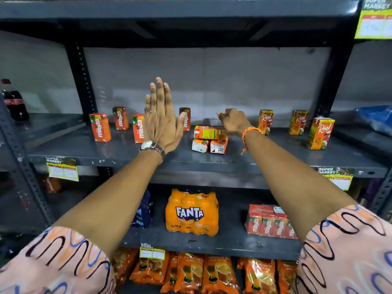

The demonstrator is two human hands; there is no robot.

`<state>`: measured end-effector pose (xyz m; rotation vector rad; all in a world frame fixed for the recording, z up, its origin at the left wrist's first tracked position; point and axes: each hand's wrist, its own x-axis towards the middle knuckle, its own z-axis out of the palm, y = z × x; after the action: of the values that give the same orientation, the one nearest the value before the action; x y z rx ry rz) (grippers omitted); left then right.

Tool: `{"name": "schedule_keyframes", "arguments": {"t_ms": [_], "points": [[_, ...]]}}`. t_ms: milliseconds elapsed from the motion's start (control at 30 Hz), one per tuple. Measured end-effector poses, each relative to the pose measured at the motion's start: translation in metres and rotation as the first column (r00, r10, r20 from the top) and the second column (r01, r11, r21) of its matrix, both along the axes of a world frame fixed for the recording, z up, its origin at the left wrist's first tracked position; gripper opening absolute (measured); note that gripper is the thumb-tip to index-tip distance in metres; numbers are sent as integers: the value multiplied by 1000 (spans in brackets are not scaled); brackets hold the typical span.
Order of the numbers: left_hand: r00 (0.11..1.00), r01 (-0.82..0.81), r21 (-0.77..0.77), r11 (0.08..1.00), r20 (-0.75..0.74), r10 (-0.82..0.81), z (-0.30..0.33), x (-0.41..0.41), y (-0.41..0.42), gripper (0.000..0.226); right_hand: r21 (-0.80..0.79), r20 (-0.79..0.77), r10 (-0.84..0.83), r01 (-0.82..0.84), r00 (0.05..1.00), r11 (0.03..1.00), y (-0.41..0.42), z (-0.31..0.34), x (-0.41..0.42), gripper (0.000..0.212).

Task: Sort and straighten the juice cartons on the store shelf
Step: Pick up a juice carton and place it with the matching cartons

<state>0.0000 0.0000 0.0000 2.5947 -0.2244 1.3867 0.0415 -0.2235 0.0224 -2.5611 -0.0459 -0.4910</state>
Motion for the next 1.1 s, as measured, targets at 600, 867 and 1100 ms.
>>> {"name": "schedule_keyframes", "arguments": {"t_ms": [600, 867, 1100], "points": [[990, 108, 169, 980, -111, -90, -90, -19, -1, 62, 415, -157, 189, -109, 969, 903, -6, 47, -7, 19], [996, 84, 62, 995, 0, -84, -102, -4, -7, 51, 860, -26, 246, -104, 969, 499, -3, 26, -41, 30], [993, 105, 27, 994, 46, -106, -106, -1, -7, 51, 920, 238, 194, -285, 952, 270, 9, 7, -88, 32]]}}
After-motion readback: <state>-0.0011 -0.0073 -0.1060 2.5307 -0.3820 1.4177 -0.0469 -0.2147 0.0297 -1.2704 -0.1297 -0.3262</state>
